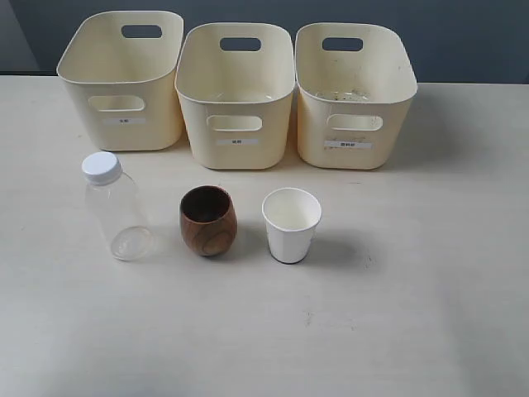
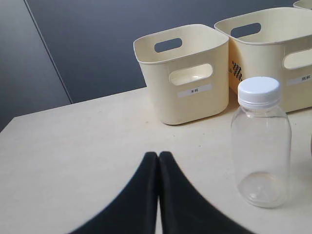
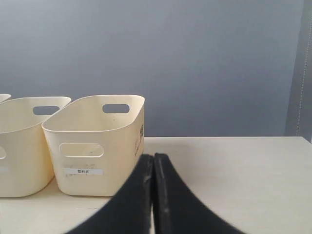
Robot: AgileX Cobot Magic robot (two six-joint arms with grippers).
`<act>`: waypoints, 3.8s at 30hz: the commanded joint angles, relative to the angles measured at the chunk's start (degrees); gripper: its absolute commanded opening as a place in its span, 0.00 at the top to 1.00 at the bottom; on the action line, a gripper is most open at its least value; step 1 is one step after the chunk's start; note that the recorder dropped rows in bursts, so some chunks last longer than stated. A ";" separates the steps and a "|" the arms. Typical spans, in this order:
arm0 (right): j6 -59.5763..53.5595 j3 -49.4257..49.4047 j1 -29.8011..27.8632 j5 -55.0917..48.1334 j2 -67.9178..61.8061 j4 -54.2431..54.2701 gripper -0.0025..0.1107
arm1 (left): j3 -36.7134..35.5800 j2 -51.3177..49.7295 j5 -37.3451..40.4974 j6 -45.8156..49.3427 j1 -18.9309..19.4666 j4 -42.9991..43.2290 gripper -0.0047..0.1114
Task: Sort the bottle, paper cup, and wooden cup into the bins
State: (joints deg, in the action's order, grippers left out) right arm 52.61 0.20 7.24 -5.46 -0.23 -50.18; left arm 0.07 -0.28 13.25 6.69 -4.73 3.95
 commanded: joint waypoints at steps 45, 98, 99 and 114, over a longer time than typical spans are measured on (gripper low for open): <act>1.09 10.88 0.21 30.86 -4.68 19.48 0.98 | -0.07 0.28 -0.37 -0.11 0.18 2.13 0.96; 41.60 57.33 20.14 36.58 -81.27 -49.77 0.98 | -0.07 0.28 -0.37 -0.11 0.18 2.13 0.96; 41.13 56.76 20.14 36.59 -81.26 -49.77 0.98 | -0.07 0.28 -0.37 -0.11 0.18 2.13 0.96; 36.60 45.58 20.17 31.15 -81.35 -49.77 0.98 | -0.07 0.28 -0.37 -0.11 0.18 2.13 0.96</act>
State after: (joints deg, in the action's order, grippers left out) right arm 90.13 47.22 27.18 26.75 -81.52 -100.08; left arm 0.07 -0.28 13.25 6.69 -4.73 5.92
